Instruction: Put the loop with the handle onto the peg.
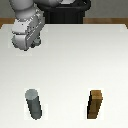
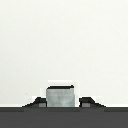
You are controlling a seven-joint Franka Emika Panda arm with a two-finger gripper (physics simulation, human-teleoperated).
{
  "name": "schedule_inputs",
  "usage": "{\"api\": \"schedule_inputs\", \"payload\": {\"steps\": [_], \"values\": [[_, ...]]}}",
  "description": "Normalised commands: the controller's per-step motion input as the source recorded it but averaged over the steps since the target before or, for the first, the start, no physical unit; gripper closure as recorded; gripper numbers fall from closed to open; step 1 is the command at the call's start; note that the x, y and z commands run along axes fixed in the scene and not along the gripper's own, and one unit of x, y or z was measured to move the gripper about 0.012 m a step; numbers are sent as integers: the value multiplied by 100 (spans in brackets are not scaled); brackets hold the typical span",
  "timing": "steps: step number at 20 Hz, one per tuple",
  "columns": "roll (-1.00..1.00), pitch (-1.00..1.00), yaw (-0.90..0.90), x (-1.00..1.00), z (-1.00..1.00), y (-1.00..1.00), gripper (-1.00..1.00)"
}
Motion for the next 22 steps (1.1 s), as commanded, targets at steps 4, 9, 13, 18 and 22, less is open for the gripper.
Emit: {"api": "schedule_inputs", "payload": {"steps": [4,9,13,18,22], "values": [[0,0,0,0,75,0,100],[0,0,-47,0,0,0,100],[0,0,-49,0,0,0,100],[0,0,63,0,0,0,100],[0,0,95,0,0,0,100]]}}
